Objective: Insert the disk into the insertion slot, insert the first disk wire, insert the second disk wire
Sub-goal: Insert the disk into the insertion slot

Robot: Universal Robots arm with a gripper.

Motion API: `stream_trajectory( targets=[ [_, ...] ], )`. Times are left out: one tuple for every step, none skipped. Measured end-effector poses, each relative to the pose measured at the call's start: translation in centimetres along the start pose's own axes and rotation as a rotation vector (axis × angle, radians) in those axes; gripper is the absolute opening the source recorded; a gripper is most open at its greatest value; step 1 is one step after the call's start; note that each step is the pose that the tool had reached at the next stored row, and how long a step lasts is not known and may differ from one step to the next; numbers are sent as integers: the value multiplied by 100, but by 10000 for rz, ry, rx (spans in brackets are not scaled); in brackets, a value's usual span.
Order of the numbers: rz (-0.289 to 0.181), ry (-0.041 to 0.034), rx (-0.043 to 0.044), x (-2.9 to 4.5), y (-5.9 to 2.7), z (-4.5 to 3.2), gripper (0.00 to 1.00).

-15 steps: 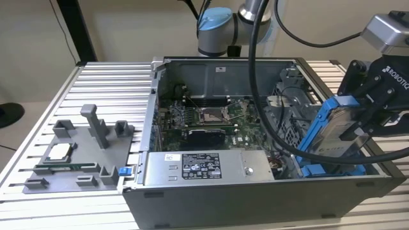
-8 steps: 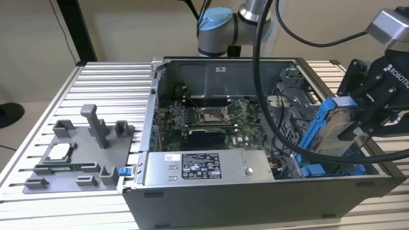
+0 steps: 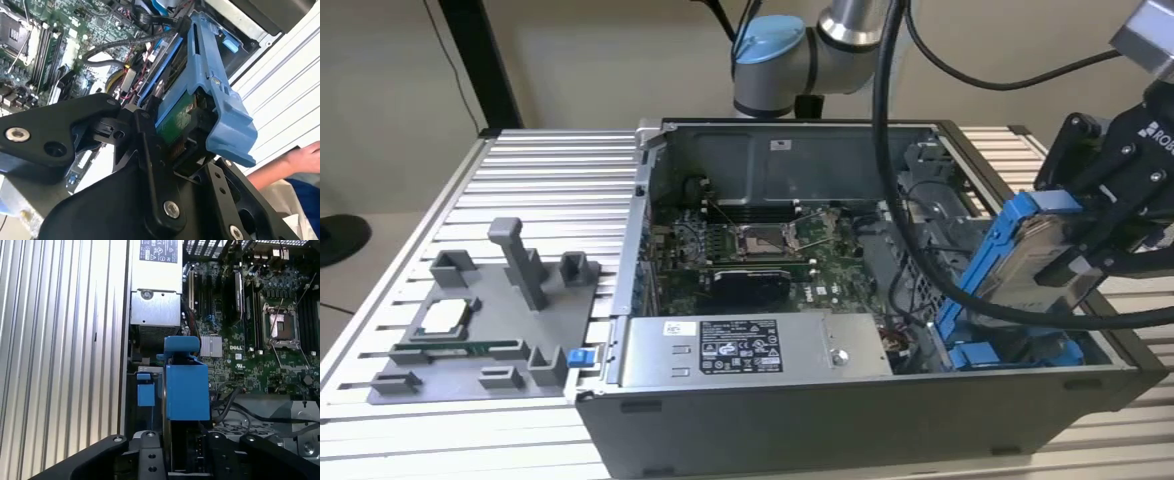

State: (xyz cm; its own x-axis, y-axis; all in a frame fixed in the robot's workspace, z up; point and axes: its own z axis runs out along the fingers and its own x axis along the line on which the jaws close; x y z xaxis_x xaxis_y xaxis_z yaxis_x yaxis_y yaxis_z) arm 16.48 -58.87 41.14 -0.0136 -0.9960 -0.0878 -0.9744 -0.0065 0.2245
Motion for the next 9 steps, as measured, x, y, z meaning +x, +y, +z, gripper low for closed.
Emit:
stream_trajectory(
  targets=[
    [3, -2, -38, -2, 0, -22, 0],
    [7, -2, -89, -4, 2, -47, 0],
    [12, -2, -142, -6, 3, -65, 0],
    [15, -2, -207, -7, 2, -79, 0],
    [19, -2, -284, -8, -3, -94, 0],
    [22, -1, -359, -9, -12, -106, 0],
    [25, -2, -425, -10, -24, -114, 0],
    [27, -1, -484, -9, -35, -119, 0],
    [30, 0, -561, -4, -46, -122, 0]
  ],
)
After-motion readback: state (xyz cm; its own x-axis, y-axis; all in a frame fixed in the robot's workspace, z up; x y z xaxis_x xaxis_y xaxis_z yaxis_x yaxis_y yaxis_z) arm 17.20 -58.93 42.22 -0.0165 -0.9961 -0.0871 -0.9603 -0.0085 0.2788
